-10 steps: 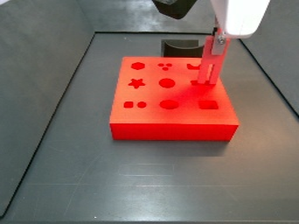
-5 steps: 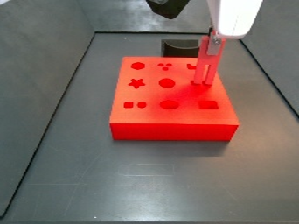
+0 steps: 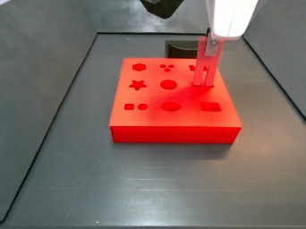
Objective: Insert the double-square object.
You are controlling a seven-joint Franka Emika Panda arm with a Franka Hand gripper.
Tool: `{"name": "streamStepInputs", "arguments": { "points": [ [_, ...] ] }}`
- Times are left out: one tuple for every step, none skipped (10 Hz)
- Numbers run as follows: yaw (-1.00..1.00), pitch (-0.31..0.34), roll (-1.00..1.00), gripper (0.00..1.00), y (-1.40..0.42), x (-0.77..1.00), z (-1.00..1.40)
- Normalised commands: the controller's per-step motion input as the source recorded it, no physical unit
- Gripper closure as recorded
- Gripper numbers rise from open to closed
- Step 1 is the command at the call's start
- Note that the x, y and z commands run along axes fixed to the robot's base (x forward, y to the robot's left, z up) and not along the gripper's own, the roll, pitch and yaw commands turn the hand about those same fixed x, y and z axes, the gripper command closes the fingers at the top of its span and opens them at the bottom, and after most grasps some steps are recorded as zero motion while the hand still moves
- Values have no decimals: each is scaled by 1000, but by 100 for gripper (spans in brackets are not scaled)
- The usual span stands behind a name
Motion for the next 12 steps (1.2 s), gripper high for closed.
{"name": "streamStepInputs", "arguments": {
  "points": [
    [60,0,0,100,0,0,-226],
    [54,-6,0,100,0,0,-323],
    [86,0,0,100,0,0,-291],
    [89,0,0,100,-3,0,-86],
    [120,27,0,100,-69,63,0],
    [106,27,0,100,-14,57,0],
    [120,27,0,100,-6,114,29],
    [169,26,-49,100,-14,97,106],
    [180,0,-117,100,-14,71,243],
    [191,0,-144,100,-14,40,251],
    [174,0,-109,100,0,0,106],
    [140,0,-109,100,0,-3,0]
  ]
}}
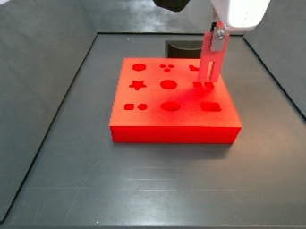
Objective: Insert the double-square object.
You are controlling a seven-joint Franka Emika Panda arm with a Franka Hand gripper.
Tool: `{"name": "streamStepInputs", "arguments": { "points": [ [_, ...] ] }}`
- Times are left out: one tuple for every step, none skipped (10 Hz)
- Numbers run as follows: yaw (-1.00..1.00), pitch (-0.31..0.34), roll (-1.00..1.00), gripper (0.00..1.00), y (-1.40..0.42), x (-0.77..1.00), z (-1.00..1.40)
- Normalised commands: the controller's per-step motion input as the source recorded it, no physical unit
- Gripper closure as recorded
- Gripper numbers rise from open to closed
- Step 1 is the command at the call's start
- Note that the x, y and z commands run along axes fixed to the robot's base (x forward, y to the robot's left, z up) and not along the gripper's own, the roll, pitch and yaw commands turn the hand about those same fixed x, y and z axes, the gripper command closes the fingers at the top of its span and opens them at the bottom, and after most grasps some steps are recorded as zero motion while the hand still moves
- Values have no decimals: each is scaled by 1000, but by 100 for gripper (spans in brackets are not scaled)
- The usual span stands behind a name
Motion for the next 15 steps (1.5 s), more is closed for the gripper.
{"name": "streamStepInputs", "arguments": {
  "points": [
    [103,0,-83,100,0,-29,0],
    [89,-4,-60,100,0,-17,-9],
    [71,-10,-30,100,0,-54,-63],
    [20,-17,0,100,0,-57,-117],
    [0,-6,0,100,0,0,-117],
    [-23,-4,0,100,0,0,-120],
    [-129,0,39,100,-23,66,-86],
    [-197,0,76,100,-103,160,-49],
    [-183,0,97,100,-74,111,-49],
    [-117,0,99,100,-26,17,-97],
    [-66,0,104,100,0,0,-169],
    [0,0,81,100,114,-71,-191],
    [0,3,0,100,151,-74,-40],
    [0,0,0,100,126,-114,-14],
    [0,0,0,100,11,-74,-46]
  ]
}}
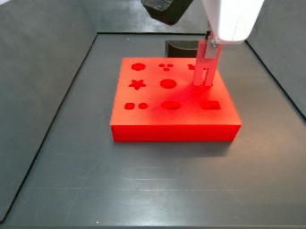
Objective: Insert the double-square object.
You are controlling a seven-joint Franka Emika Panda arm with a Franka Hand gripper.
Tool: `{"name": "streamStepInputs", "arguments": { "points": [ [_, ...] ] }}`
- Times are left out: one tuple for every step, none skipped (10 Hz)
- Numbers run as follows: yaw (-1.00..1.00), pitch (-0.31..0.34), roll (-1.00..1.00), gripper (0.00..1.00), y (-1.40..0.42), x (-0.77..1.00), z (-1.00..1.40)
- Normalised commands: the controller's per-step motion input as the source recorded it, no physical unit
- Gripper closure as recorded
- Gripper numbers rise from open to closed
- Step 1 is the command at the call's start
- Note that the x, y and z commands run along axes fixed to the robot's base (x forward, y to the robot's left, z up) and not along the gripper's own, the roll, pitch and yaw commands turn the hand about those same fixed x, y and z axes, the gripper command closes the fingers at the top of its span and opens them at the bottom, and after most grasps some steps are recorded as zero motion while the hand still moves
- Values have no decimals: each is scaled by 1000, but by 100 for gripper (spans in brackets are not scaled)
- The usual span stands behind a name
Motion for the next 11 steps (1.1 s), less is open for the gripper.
{"name": "streamStepInputs", "arguments": {
  "points": [
    [0,0,6,100,-11,89,-254],
    [63,-21,0,100,-9,214,-483],
    [63,-84,13,100,0,69,-803],
    [20,-114,19,100,0,3,-1000],
    [0,-91,40,100,0,0,-1000],
    [0,-66,76,100,0,0,-1000],
    [0,-53,73,100,0,0,-1000],
    [0,-54,73,100,0,0,-1000],
    [0,-67,79,100,0,0,-1000],
    [0,0,130,100,0,0,-326],
    [0,0,0,100,0,0,0]
  ]
}}
